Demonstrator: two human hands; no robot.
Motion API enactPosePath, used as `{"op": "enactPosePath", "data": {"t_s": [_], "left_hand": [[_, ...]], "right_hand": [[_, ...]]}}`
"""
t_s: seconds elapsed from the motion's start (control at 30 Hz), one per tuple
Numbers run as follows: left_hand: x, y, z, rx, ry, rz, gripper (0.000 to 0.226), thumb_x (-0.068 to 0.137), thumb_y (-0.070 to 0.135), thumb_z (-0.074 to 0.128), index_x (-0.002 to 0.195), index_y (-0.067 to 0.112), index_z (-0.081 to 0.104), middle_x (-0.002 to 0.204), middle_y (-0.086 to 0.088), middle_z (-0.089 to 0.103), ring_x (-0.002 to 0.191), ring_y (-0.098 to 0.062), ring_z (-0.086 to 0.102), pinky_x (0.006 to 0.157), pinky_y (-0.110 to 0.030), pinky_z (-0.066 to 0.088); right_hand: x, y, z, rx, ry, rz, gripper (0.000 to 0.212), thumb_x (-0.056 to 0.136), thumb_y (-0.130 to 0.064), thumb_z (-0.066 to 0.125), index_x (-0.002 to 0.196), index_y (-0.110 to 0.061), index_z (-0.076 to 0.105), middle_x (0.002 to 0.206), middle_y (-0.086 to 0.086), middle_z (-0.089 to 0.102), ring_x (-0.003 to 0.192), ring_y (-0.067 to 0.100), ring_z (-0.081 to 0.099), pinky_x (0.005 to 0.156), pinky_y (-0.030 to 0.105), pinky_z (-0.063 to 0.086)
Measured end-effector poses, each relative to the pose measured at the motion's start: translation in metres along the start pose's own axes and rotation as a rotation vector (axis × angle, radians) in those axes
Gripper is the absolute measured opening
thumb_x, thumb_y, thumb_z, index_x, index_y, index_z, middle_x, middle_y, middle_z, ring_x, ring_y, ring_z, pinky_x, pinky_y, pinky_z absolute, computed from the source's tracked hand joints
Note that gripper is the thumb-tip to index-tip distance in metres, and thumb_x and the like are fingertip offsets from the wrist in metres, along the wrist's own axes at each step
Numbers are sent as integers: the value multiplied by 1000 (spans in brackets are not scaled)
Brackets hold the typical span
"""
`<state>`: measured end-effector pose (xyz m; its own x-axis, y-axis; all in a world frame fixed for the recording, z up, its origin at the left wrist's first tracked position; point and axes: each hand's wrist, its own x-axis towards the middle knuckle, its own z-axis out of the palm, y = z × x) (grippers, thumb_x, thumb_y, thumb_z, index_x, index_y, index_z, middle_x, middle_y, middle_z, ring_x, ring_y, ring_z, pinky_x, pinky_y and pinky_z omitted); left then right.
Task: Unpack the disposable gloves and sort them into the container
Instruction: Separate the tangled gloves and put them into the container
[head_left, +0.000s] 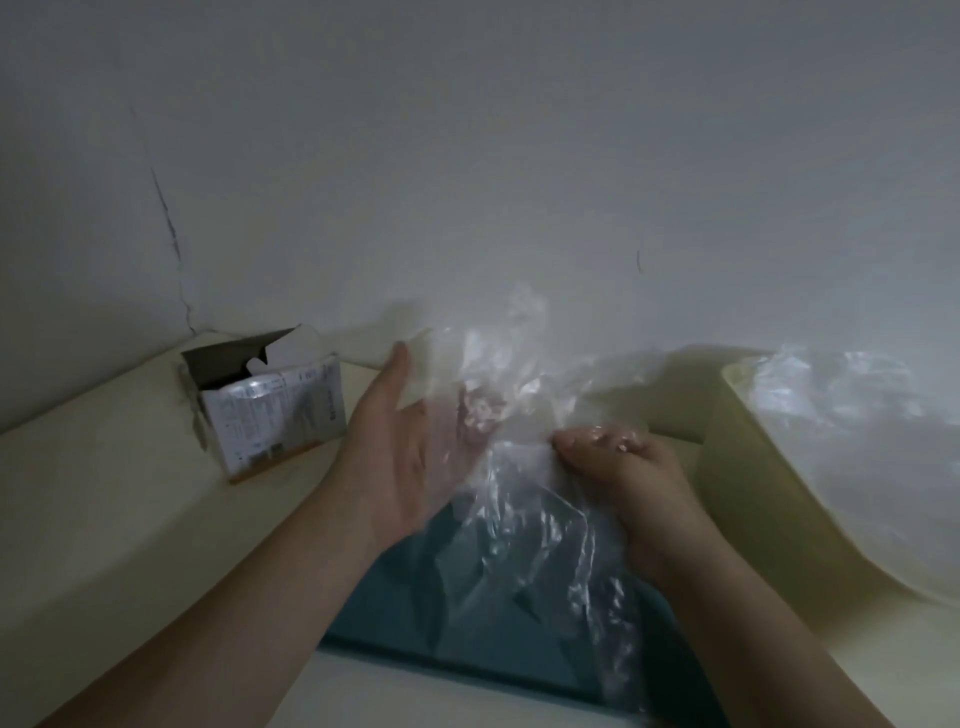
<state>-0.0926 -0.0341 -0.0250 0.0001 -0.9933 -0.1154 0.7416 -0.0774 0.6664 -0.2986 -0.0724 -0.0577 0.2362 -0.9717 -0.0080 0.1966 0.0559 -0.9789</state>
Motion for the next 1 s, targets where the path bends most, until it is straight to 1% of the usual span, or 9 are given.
{"op": "enactPosePath", "data": {"t_s": [0.07, 0.17, 0.27, 0.4, 0.5, 0.6, 0.73, 0.87, 1.0], "left_hand": [[1, -4, -10, -82, -23, 24, 88, 85, 78, 58, 115, -3, 77, 119, -18, 76, 105, -28, 76, 105, -40, 53], [-3, -15, -6, 74, -45, 21, 100, 72, 83, 57, 139, 8, 64, 135, -8, 71, 128, -26, 66, 118, -45, 44], [-1, -28, -11, 264, -91, 61, 56, 88, 48, 75, 131, 12, 70, 132, -11, 72, 121, -25, 70, 102, -42, 57], [-2, -35, -15, 345, -79, 71, 49, 77, 9, 85, 125, 6, 73, 125, -23, 72, 119, -41, 69, 100, -50, 55], [-2, -33, -13, 333, 35, 116, 29, 85, 10, 77, 113, 3, 76, 114, -19, 76, 115, -38, 71, 101, -48, 54], [-1, -16, -10, 333, 37, 188, 16, 89, 22, 73, 100, 12, 78, 113, -10, 76, 117, -33, 70, 102, -46, 53], [-8, 11, 2, 254, 66, 219, 18, 101, 19, 63, 117, 12, 70, 109, -9, 78, 99, -24, 76, 80, -36, 62], [-14, 13, 10, 538, 143, 266, 10, 102, 8, 63, 111, 7, 67, 94, -10, 79, 81, -19, 76, 68, -27, 60], [-23, 11, 40, 847, 100, 355, 6, 95, 6, 72, 99, 2, 74, 85, -10, 79, 75, -18, 74, 66, -25, 57]], "right_hand": [[3, 2, 0, 114, 98, 19, 46, 75, -18, 87, 103, 14, 68, 95, 28, 70, 88, 41, 68, 87, 50, 57], [1, 2, 4, 168, 163, 40, 36, 83, -17, 83, 107, 8, 73, 109, 32, 71, 101, 48, 71, 98, 59, 55], [-1, 0, 8, 204, 214, 55, 29, 89, -14, 78, 109, 6, 73, 110, 31, 72, 101, 45, 73, 97, 58, 56], [-3, -5, 11, 270, 222, 90, 32, 91, -13, 76, 114, 7, 71, 111, 30, 73, 102, 45, 73, 95, 59, 57], [-7, -8, 16, 279, 220, 98, 37, 91, -13, 76, 117, 11, 68, 114, 33, 70, 103, 47, 72, 93, 57, 58], [-12, -18, 20, 190, 225, 36, 33, 92, -12, 75, 111, 14, 67, 101, 34, 71, 84, 38, 71, 79, 47, 60], [-34, -58, 21, -27, 133, -154, 15, 93, -10, 74, 95, 5, 75, 82, 23, 68, 70, 29, 64, 61, 34, 55], [-64, -101, 17, -104, 16, -212, 17, 96, -14, 72, 103, 1, 74, 92, 21, 76, 71, 31, 73, 57, 36, 57], [-79, -140, -20, -293, 59, -297, 18, 96, -22, 72, 104, -6, 74, 83, 16, 77, 45, 20, 57, 41, 24, 41]]}}
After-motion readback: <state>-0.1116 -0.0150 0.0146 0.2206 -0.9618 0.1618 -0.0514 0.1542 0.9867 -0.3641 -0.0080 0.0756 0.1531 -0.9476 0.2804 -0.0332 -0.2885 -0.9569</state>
